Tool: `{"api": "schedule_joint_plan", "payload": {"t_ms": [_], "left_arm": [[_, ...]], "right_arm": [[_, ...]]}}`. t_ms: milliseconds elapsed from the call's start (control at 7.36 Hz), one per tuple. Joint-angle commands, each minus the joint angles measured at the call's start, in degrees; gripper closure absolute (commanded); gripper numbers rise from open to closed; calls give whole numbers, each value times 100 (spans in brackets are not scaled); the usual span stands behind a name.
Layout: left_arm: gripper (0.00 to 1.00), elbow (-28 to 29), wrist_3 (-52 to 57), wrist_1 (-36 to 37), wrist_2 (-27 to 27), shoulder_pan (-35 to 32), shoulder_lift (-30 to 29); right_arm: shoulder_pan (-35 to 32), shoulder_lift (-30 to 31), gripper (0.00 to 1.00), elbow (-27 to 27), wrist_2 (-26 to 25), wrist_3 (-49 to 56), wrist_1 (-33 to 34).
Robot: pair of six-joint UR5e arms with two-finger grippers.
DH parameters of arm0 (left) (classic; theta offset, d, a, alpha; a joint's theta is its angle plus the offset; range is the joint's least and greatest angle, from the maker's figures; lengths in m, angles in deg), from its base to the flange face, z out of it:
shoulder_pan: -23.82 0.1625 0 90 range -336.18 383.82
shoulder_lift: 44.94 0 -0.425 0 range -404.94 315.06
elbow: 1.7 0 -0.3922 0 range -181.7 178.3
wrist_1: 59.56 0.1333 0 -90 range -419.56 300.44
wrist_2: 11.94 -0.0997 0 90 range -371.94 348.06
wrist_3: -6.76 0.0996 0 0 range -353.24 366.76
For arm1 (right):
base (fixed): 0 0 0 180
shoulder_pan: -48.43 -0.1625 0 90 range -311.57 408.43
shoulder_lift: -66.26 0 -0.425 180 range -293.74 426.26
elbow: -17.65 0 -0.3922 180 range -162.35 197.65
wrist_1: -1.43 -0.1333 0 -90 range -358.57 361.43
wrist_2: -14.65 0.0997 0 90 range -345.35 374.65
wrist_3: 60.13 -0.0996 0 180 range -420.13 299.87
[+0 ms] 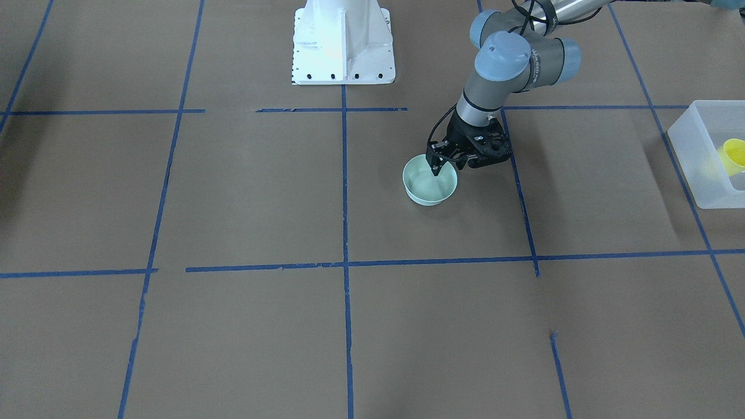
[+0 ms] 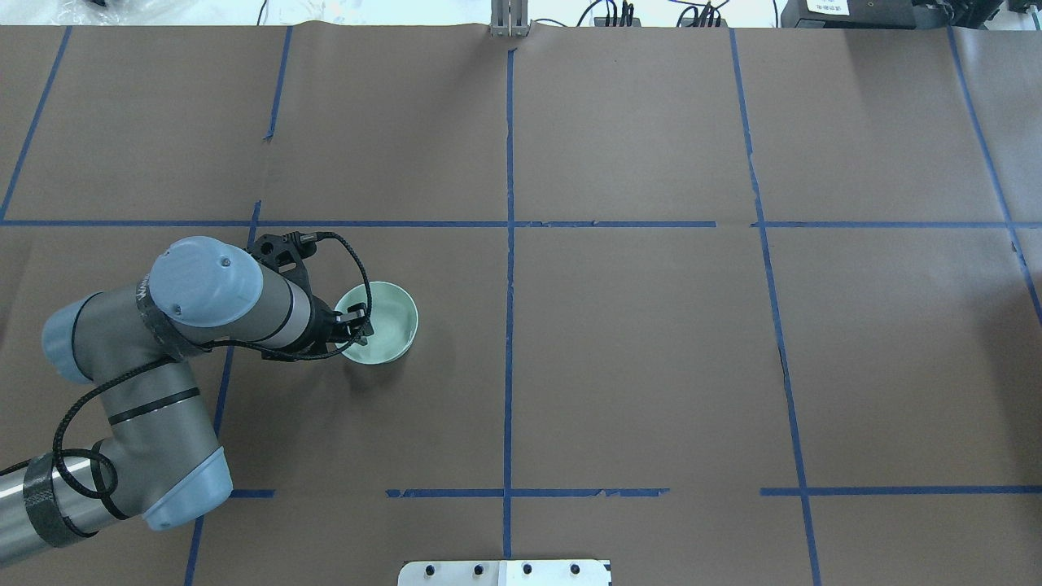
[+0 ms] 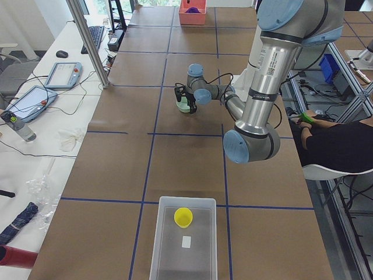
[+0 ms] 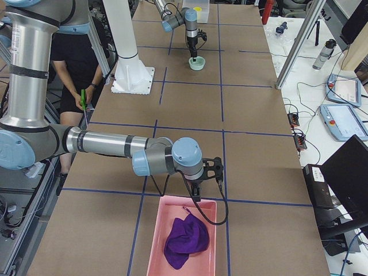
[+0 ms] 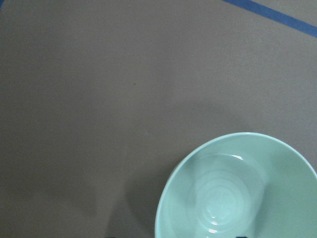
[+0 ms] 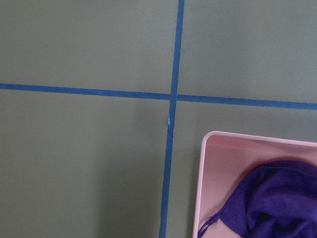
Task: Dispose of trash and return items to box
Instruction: 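Grasp the pale green bowl rim with the left gripper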
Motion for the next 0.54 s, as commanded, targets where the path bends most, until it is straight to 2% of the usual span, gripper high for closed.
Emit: {"api": "schedule_joint_plan", "payload": {"t_ms": [0,136,408], "left_arm": [[80,62,-2,9,-18,8,14],[100,-34,24,18,-9,-1,41],[100,-384,42,70,52,-97,93]], "right_arm": [[25,21,0,85,-7,-24,10],[34,30,0,94,-7,-24,1],[34,38,0,95,-7,-24,1]]}}
